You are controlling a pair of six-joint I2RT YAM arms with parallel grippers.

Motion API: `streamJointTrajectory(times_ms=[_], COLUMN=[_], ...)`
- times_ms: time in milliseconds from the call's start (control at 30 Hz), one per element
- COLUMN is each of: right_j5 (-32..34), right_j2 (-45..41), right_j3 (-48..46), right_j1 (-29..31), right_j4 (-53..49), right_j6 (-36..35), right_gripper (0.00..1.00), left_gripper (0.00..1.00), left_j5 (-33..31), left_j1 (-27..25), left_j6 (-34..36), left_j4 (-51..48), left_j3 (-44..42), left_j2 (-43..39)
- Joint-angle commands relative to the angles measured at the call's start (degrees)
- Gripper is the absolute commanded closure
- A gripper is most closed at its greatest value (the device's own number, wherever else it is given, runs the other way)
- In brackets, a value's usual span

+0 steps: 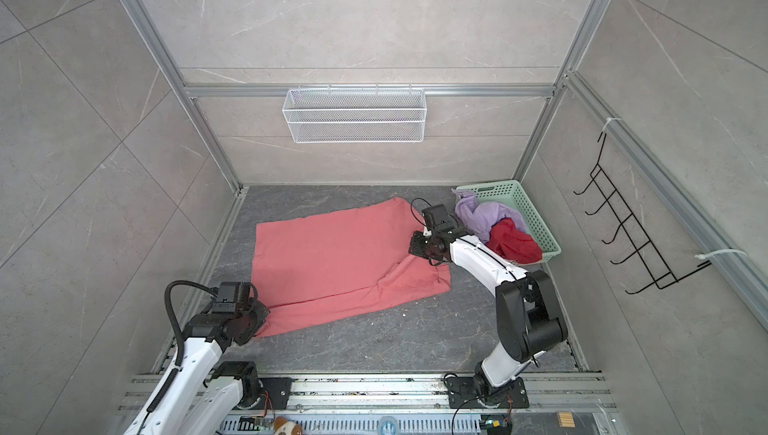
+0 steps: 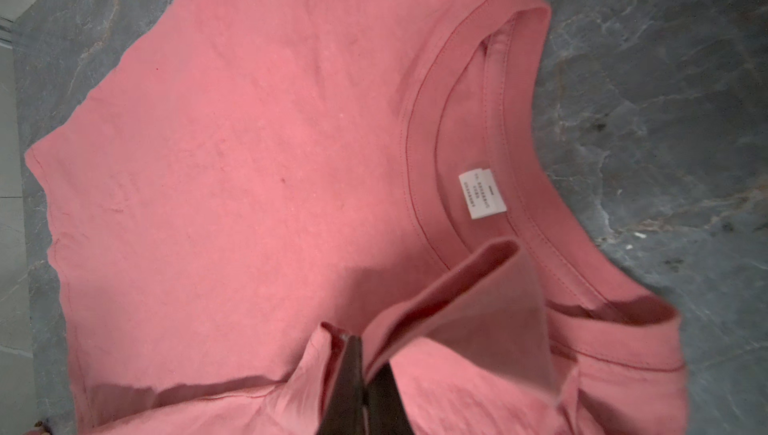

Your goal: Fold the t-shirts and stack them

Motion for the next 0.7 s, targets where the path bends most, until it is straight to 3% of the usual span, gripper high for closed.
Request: streamJointTrajectory(times_ms=[0, 167, 233, 367, 500, 667], right_j5=[2.49, 3.48, 3.83, 3.83, 3.31, 1.44], right_j2=[1.26, 3.46, 4.59, 5.49, 5.06, 2.71], right_j3=[2.64, 5.67, 7.3, 9.53, 11.04, 9.71], right_j1=[0.38, 0.39, 0.4, 0.38, 0.45, 0.4], right_j4=[-0.08, -0.29, -0.7, -1.02, -1.43, -2.59], right_j6=[-0.94, -1.02, -1.02, -1.56, -2.83, -2.03], right_gripper=[1.0, 0.99, 0.81, 0.56, 0.54, 0.54], left_gripper=[0.89, 0.72, 0.55, 0.52, 0.54, 0.54], left_j5=[-3.35, -10.96, -13.7, -16.43, -11.78, 0.82], left_j1=[0.24, 0.24, 0.24, 0.19, 0.23, 0.17], left_j6=[1.41, 4.76, 4.61, 4.67, 5.9, 6.27], left_j4=[-0.7, -4.2, -5.24, -7.4, -5.03, -1.73], left_j3=[1.33, 6.65, 8.92, 13.28, 14.96, 14.49], left_j2=[0.3, 0.99, 1.66, 3.51, 3.82, 5.29])
